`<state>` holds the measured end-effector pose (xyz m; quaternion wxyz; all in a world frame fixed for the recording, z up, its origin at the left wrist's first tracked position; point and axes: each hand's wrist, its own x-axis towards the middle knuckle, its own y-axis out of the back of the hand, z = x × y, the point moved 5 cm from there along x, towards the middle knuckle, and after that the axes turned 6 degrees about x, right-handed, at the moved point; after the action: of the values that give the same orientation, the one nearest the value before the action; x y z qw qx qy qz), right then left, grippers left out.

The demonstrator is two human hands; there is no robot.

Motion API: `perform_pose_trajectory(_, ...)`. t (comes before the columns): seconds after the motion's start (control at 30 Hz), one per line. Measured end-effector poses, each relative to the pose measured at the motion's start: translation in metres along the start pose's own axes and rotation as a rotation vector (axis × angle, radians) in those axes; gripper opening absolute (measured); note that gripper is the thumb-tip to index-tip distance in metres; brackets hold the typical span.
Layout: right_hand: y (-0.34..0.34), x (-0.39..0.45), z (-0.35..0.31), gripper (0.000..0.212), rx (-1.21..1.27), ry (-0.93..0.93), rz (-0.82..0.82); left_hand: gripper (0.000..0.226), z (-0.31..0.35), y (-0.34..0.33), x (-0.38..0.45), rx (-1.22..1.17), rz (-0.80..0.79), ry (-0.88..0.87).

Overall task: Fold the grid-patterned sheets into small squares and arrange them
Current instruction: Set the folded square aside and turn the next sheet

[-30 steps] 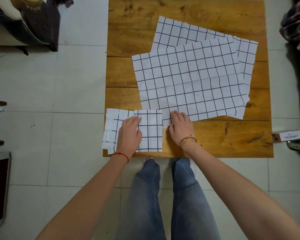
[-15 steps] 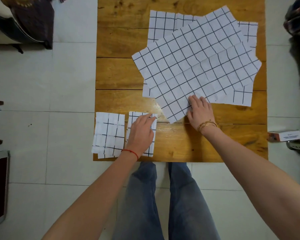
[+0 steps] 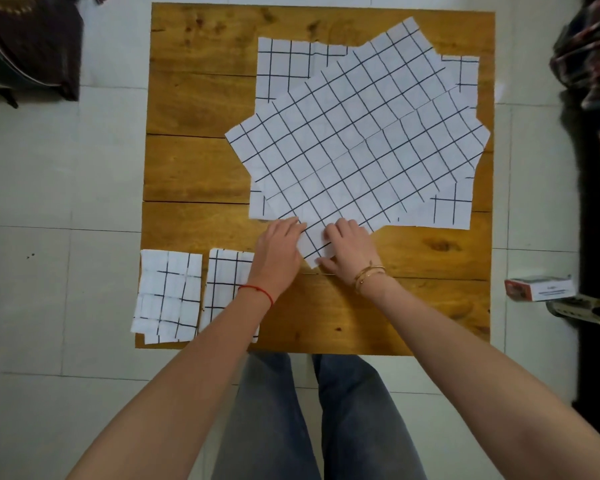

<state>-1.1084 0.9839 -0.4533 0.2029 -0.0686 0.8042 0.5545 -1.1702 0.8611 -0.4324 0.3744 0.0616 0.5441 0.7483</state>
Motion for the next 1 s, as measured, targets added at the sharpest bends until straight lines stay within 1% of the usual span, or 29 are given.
perform_pose_trajectory(0.1, -0.005, 0.007, 0.003, 0.037, 0.019, -0.058, -0.005, 0.054, 0.005, -0.006, 0.007, 0.043, -0.021, 0.007)
perform_pose_trajectory(0.23, -0.005, 0.012, 0.012, 0.021, 0.086, -0.055, -0.01, 0.058, 0.011, -0.009, 0.01, 0.084, -0.062, 0.021)
perform_pose_trajectory(0.3, -0.002, 0.011, 0.019, 0.016, 0.168, -0.068, -0.01, 0.059, 0.012, -0.011, 0.01, 0.094, -0.077, 0.026)
perform_pose_trajectory(0.37, 0.005, 0.008, 0.028, 0.009, 0.327, -0.103, 0.012, 0.057, 0.014, -0.01, 0.01, 0.093, -0.066, 0.025)
perform_pose_trajectory(0.4, 0.01, 0.006, 0.032, 0.006, 0.439, -0.126, 0.025, 0.053, 0.016, -0.008, 0.01, 0.09, -0.046, 0.023)
perform_pose_trajectory(0.47, 0.022, -0.001, 0.041, 0.006, 0.644, -0.159, 0.054, 0.04, 0.021, 0.001, 0.011, 0.092, 0.014, 0.031)
perform_pose_trajectory(0.5, 0.029, -0.005, 0.045, 0.006, 0.703, -0.158, 0.07, 0.031, 0.024, 0.007, 0.011, 0.094, 0.052, 0.038)
perform_pose_trajectory(0.57, 0.042, -0.012, 0.05, 0.005, 0.747, -0.133, 0.097, 0.02, 0.033, 0.021, 0.013, 0.09, 0.119, 0.038)
perform_pose_trajectory(0.6, 0.049, -0.016, 0.05, 0.007, 0.746, -0.113, 0.111, 0.018, 0.039, 0.028, 0.014, 0.079, 0.142, 0.027)
perform_pose_trajectory(0.63, 0.057, -0.02, 0.049, 0.014, 0.725, -0.087, 0.119, 0.018, 0.044, 0.037, 0.014, 0.059, 0.155, 0.015)
perform_pose_trajectory(0.73, 0.084, -0.032, 0.038, 0.051, 0.571, 0.022, 0.105, 0.023, 0.064, 0.063, 0.014, 0.012, 0.149, -0.006)
perform_pose_trajectory(0.8, 0.106, -0.038, 0.028, 0.064, 0.456, 0.087, 0.116, 0.023, 0.078, 0.08, 0.013, 0.017, 0.139, -0.019)
perform_pose_trajectory(0.87, 0.13, -0.043, 0.02, 0.064, 0.362, 0.128, 0.169, 0.019, 0.091, 0.098, 0.013, 0.025, 0.143, -0.052)
perform_pose_trajectory(0.93, 0.154, -0.047, 0.016, 0.056, 0.292, 0.145, 0.223, 0.017, 0.102, 0.115, 0.013, 0.011, 0.146, -0.074)
perform_pose_trajectory(1.0, 0.18, -0.052, 0.013, 0.049, 0.23, 0.147, 0.234, 0.016, 0.115, 0.136, 0.009, 0.003, 0.158, -0.095)
